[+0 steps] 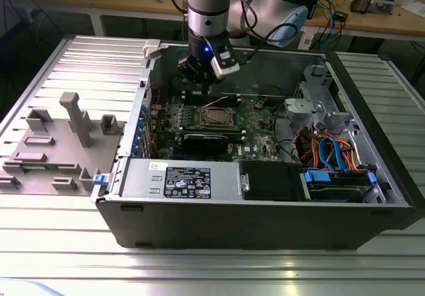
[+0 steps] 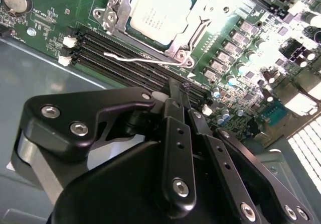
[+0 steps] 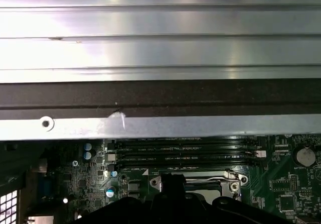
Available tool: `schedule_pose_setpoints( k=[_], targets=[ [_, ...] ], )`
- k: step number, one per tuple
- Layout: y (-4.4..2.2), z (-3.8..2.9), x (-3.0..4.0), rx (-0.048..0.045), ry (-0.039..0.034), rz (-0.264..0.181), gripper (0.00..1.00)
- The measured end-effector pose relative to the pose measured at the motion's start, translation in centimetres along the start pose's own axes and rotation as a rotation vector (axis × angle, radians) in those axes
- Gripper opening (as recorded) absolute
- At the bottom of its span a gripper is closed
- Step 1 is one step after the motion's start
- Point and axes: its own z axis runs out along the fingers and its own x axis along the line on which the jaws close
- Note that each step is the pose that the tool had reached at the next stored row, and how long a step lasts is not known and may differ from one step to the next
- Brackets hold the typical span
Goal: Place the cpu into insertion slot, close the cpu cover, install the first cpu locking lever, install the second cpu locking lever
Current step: 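Install the first cpu locking lever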
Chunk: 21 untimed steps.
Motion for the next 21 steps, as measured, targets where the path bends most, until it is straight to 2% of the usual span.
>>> schedule_pose_setpoints(
  k=[4,10,11,13,15,21],
  targets=[
    [-0.04,0.83,-0.54,0.0032,0.0002,0.0,0.11],
    [0.0,1.15,-0.89,0.005,0.0004,-0.002,0.11],
    [0.0,1.17,-0.94,0.0067,0.0006,-0.004,0.11],
    [0.03,1.23,-1.06,0.0175,0.0011,-0.012,0.11],
    [0.12,1.31,-1.33,0.0341,0.0012,-0.015,0.11],
    [0.17,1.38,-1.81,0.0329,0.004,-0.049,0.11]
  ],
)
